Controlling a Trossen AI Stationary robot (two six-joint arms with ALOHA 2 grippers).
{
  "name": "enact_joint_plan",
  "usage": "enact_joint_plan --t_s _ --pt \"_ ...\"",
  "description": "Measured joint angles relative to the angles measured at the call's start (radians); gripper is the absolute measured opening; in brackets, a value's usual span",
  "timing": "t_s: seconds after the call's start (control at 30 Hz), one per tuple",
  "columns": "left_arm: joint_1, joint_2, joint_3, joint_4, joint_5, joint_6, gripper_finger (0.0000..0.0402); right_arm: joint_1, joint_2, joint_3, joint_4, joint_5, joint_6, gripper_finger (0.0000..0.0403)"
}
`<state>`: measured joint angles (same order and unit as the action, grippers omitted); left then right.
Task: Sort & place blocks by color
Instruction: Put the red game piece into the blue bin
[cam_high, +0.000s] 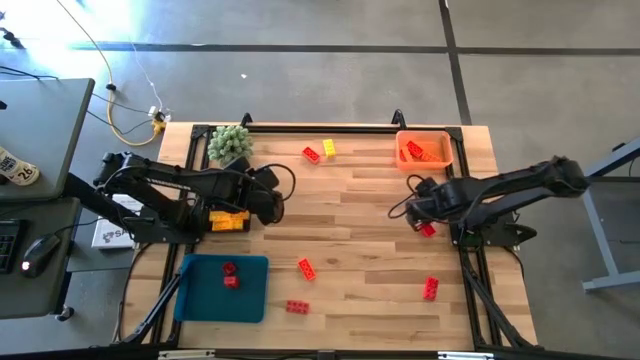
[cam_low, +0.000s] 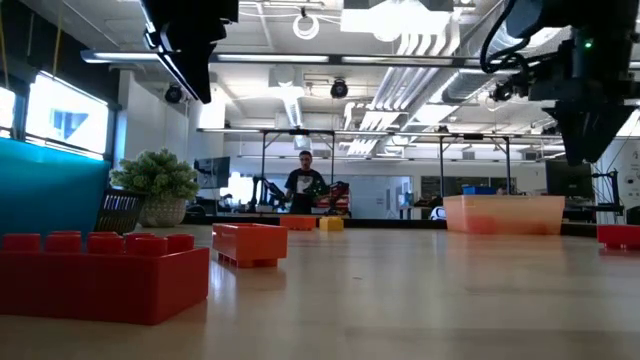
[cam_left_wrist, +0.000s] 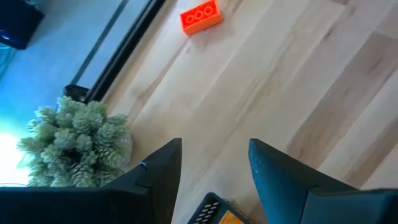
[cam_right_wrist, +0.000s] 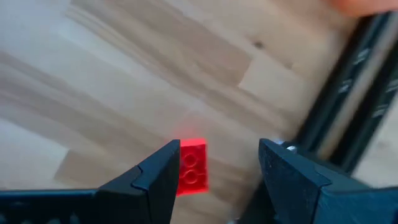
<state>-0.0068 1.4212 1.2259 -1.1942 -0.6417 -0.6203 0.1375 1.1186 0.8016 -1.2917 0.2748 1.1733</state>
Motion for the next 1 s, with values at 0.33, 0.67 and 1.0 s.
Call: enact_joint_plan --t_s 0.33,0.67,1.0 --pt "0.001 0.000 0.000 0.007 0.014 0.006 0.0172 0.004 -0.102 -0.104 0.109 -0.086 0.034 0.0204" --pt "0.001 0.000 0.000 0.010 0.014 0.006 0.0172 0.004 -0.065 -0.104 0.152 -0.173 -0.053 0.0204" --pt "0.001 0.000 0.000 0.017 0.010 0.034 0.0172 -0.009 0.088 -0.104 0.153 -0.287 -0.182 0.0213"
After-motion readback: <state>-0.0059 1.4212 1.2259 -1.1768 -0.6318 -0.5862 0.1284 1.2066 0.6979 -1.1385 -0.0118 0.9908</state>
